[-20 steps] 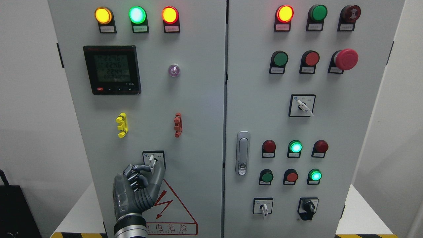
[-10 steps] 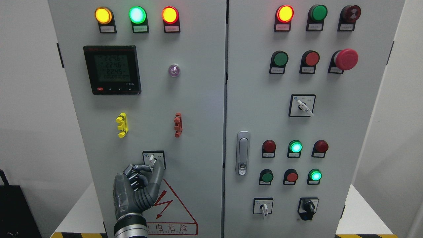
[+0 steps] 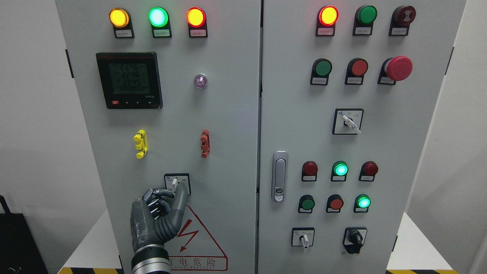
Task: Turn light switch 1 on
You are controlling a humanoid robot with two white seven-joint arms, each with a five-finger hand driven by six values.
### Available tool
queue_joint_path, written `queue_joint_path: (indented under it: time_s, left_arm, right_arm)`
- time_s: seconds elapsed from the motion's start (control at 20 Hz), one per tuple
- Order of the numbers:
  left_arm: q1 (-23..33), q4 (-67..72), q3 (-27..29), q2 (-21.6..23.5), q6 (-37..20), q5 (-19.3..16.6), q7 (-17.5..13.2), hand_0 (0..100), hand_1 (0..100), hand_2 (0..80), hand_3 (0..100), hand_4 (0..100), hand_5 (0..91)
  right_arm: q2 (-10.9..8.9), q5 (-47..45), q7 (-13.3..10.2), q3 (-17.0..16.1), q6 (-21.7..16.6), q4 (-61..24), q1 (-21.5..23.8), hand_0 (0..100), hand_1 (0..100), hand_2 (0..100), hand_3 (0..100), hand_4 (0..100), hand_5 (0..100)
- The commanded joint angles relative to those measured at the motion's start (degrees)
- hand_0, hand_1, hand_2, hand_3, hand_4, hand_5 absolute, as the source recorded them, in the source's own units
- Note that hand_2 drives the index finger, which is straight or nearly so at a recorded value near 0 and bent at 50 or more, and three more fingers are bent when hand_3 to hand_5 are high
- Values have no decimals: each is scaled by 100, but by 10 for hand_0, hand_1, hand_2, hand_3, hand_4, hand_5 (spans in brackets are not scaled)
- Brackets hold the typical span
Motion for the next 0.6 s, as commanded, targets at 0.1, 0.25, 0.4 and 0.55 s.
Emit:
queue_joint_path:
  time_s: [0.1,0.25,0.4,0.55]
  left_arm:
    - [-2,0,-2,-1,-16,0,6,265,563,608,1000,1000,887]
    - [-2,0,-2,-1,-16,0,6,266,557,611,1000,1000,887]
    - [6,0,-11,-1,-24,0,6,273,539,614,1000,1000,887]
    - [6,0,-11,-1,-24,0,6,302,518,616,1000,1000,888]
  right_arm:
    - [2,0,4,3,1,0,0,0,0,0,0,0,0]
    - [-7,0,4,3,1,0,0,0,0,0,0,0,0]
    - [2,0,4,-6,1,0,0,0,0,0,0,0,0]
    - [2,0,4,3,1,0,0,0,0,0,0,0,0]
